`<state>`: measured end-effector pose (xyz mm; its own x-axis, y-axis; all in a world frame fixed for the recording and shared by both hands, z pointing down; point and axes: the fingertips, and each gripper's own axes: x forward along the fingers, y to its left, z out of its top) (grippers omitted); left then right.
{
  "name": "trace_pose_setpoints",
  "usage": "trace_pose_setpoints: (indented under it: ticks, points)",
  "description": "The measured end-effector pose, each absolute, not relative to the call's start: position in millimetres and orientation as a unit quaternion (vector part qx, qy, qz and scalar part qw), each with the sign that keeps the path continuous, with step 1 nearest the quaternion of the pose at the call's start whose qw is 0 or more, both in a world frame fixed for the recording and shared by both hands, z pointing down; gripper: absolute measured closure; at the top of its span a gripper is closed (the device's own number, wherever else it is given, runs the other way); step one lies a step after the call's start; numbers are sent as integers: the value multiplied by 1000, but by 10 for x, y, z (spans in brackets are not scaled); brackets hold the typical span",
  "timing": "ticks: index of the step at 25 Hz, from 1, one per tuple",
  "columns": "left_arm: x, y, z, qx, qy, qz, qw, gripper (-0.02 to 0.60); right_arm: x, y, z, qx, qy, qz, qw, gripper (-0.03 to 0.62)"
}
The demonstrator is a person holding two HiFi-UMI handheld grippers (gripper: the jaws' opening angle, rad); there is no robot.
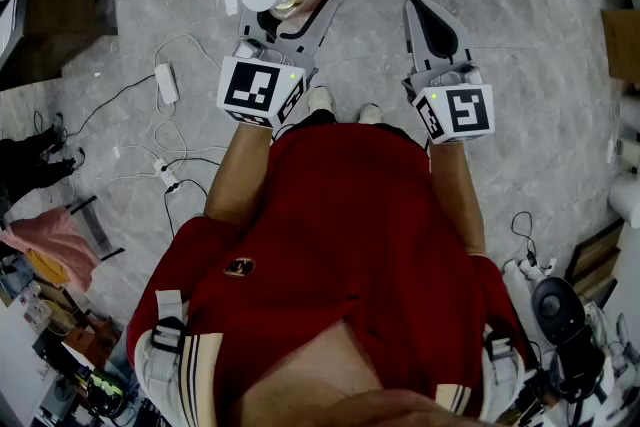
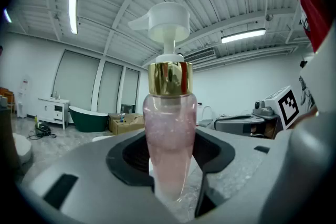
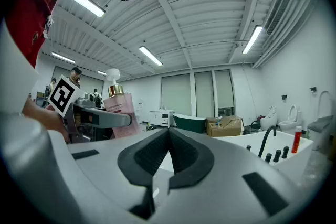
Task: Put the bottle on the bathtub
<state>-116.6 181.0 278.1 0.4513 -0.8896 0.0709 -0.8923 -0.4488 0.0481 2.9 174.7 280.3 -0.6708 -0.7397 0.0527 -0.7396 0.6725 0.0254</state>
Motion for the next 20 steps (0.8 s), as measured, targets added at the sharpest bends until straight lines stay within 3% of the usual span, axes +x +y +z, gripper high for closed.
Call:
trace_pose_setpoints:
  ticks: [20]
  points:
    - [-1710,1489,2867,872,-488,5,42,357,-533,1567,2866,438,-897,-3,54,594]
